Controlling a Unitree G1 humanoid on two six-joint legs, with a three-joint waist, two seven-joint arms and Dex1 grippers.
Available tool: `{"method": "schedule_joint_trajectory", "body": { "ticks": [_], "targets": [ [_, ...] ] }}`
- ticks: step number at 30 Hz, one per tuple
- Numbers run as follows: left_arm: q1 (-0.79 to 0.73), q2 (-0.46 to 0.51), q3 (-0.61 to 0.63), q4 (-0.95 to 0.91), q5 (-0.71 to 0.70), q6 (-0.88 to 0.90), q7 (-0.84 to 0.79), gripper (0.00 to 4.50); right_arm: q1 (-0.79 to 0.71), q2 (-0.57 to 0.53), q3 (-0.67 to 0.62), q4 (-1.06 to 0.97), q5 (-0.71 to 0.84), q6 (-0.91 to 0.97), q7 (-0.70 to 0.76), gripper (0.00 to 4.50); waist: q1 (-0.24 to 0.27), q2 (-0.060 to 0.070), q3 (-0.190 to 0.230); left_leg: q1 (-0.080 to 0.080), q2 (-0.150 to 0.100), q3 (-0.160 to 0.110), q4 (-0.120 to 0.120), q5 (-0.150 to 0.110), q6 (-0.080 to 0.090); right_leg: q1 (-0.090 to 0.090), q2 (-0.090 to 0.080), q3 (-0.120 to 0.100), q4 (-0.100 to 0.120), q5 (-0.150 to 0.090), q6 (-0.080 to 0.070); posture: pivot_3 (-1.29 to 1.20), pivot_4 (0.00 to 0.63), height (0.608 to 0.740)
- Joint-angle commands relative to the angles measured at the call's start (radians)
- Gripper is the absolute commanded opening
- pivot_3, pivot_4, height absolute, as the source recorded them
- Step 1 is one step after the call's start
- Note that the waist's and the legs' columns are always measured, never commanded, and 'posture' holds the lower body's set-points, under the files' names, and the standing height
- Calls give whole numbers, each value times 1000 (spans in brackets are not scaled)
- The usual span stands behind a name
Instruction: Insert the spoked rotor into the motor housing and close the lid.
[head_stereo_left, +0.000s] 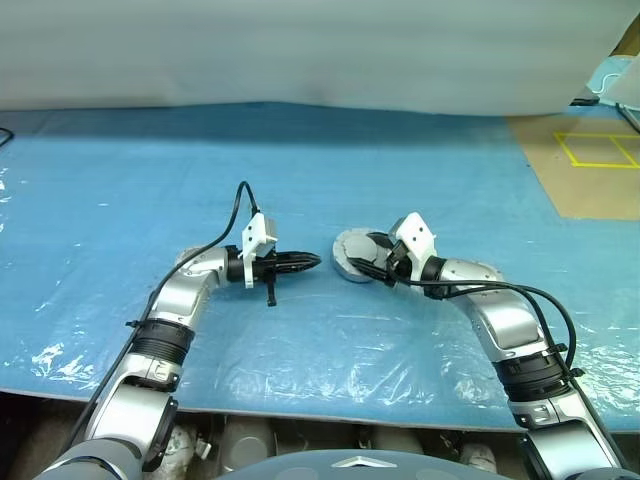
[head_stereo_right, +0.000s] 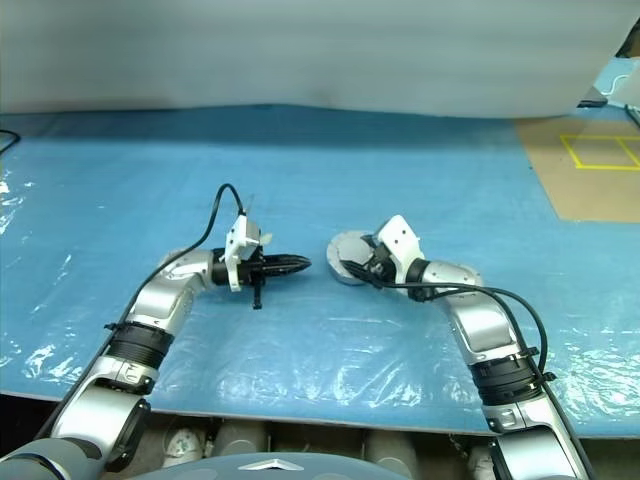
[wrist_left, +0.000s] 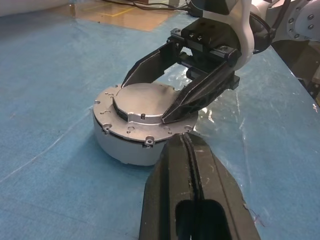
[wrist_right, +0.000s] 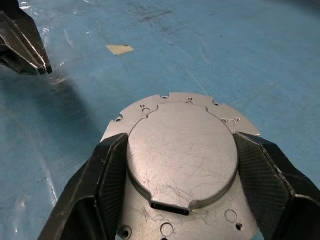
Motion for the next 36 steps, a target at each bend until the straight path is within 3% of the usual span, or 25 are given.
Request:
{"method": "schedule_joint_trajectory", "body": {
  "ticks": [1, 9, 18, 27, 36],
  "targets": [
    [-12, 4, -1, -4, 8, -33, 1, 0, -8, 14, -3, -18, 11, 22, -8, 2932, -1, 0, 0, 0, 0, 0, 0, 0, 0, 0, 0, 0, 0, 0, 0, 0, 150, 740],
    [-17, 4, -1, 4, 13, -37, 0, 0, -31, 63, -24, -24, 30, 65, -39, 2932, -20, 0, 0, 0, 0, 0, 0, 0, 0, 0, 0, 0, 0, 1, 2, 0, 150, 740],
    [-40, -9, -2, 41, 39, -77, 28, 0, 19, 32, 94, 84, -135, -39, -71, 2932, -21, 0, 0, 2, 0, 0, 0, 0, 0, 1, 0, 0, 0, 1, 1, 0, 150, 740],
    [-124, -83, -19, 212, 160, -204, 190, 0, 25, 56, 61, 126, -96, 23, -77, 2932, -20, -1, -1, 17, 0, 0, 0, 0, 0, 15, -1, 0, 0, 0, -1, 0, 150, 740],
    [-172, -157, -38, 364, 204, -259, 237, 0, 18, 51, 39, 101, -86, 50, -73, 2932, -20, -2, -1, 16, 0, 0, -1, 0, 0, 16, -1, 0, -3, 0, -1, 0, 150, 740]
  ]
}}
